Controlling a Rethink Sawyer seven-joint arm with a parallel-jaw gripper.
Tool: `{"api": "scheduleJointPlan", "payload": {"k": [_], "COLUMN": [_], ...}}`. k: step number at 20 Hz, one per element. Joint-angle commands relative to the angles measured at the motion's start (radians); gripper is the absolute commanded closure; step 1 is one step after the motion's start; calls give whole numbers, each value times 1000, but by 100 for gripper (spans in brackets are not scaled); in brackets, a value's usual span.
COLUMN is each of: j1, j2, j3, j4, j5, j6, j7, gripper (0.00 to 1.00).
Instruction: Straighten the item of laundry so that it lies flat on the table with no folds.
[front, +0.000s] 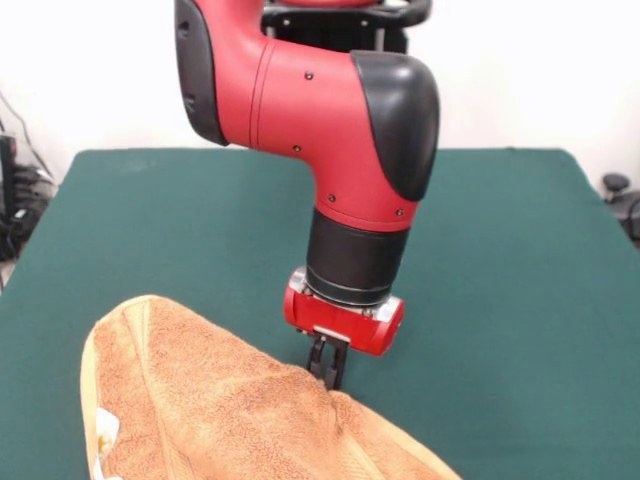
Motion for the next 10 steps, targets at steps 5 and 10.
{"api": "scheduleJointPlan", "payload": {"k": [5, 10], "j1": [49, -5], "j2": [130, 65], "j3": [3, 73], "j4": [8, 61], "j5": [78, 103], "j6": [57, 174], "j7": [223, 144], "gripper": [100, 100]}}
